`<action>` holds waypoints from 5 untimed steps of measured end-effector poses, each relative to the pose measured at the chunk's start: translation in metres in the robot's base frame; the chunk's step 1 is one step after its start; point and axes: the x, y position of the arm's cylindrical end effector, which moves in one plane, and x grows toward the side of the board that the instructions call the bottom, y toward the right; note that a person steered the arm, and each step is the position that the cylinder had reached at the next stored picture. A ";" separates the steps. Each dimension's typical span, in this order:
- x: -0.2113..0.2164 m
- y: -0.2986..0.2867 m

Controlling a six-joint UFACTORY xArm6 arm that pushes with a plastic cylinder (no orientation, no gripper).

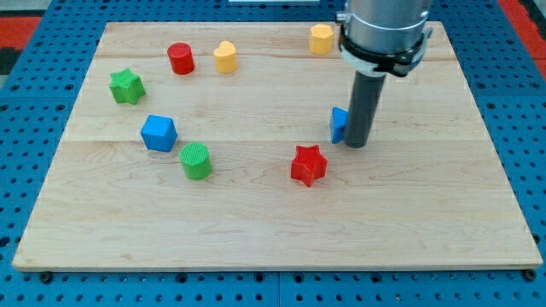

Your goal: Place hexagon vertically above the red star

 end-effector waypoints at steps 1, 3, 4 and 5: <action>0.004 0.070; -0.127 0.163; -0.212 0.137; -0.257 0.082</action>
